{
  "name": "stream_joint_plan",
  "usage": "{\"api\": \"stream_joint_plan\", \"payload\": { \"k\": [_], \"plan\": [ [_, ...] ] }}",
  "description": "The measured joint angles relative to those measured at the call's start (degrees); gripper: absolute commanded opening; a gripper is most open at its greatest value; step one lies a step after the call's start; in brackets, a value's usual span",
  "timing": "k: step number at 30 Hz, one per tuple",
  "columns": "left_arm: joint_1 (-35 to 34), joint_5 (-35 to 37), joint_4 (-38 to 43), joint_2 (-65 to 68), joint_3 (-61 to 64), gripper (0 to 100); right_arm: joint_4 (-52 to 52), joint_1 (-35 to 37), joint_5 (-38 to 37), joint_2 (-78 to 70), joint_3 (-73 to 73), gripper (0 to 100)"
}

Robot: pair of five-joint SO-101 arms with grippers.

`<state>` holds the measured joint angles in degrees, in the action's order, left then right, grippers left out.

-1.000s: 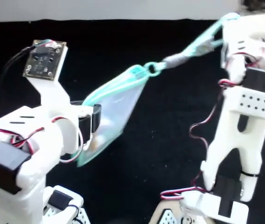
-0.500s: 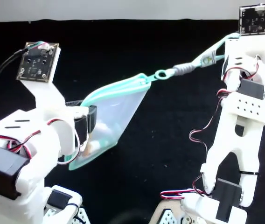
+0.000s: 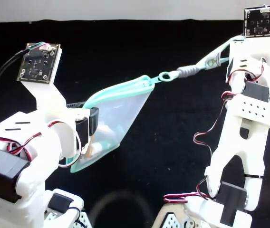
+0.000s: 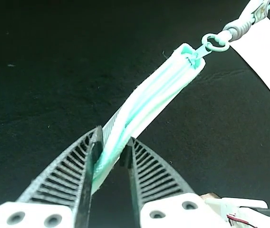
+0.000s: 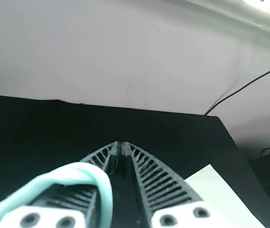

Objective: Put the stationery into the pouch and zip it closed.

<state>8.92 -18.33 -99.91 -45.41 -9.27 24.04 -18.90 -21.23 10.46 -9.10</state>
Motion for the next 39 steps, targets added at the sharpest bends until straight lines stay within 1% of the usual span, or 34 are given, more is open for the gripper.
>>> {"api": "stream_joint_plan", "payload": {
  "k": [2, 4, 7, 10, 13, 15, 17, 21, 23, 27, 31, 35, 39],
  "plan": [
    [-0.18, 0.00, 0.00, 0.00, 0.00, 1, 1.93, 2.20, 0.88, -0.26, 0.00, 9.1],
    [-0.53, 0.00, -0.44, -0.09, 0.00, 1, 3.43, 5.27, 3.87, -0.53, 0.00, 14.8],
    [-1.85, 0.00, -0.62, -1.32, 0.00, 1, 7.03, 10.37, 9.85, -0.62, 1.32, 17.6],
    [-2.81, 0.00, -0.18, -2.37, 0.00, 1, 13.63, 16.09, 16.18, -0.70, 7.74, 18.5],
    [-2.99, -0.09, 0.97, -2.46, 0.00, 1, 20.75, 21.80, 21.19, -0.70, 18.11, 24.8],
    [-2.99, -0.09, 1.76, -2.46, 0.00, 1, 26.55, 26.29, 23.65, -0.70, 25.49, 27.9],
    [-2.99, -0.09, 2.37, -1.93, 0.00, 1, 34.29, 31.47, 25.49, -0.70, 32.88, 28.1],
    [-3.08, -0.09, 3.87, 1.93, 0.00, 1, 51.52, 43.16, 26.46, -0.62, 44.04, 28.1],
    [-3.08, -0.09, 5.54, 3.87, 0.00, 1, 58.11, 46.59, 26.46, -0.62, 46.95, 28.1],
    [-3.08, 1.23, 11.16, 6.07, 0.00, 1, 66.81, 47.82, 26.29, -0.62, 49.76, 28.1],
    [-3.25, 2.55, 16.79, 9.05, 0.00, 1, 75.08, 47.91, 22.42, -0.62, 49.76, 28.1],
    [-3.25, 5.63, 21.27, 16.70, 0.00, 1, 76.13, 44.22, 21.27, -0.53, 45.89, 26.0],
    [-3.16, 8.70, 25.67, 26.29, -0.35, 1, 76.13, 41.67, 21.27, -0.62, 38.07, 25.5]
  ]
}}
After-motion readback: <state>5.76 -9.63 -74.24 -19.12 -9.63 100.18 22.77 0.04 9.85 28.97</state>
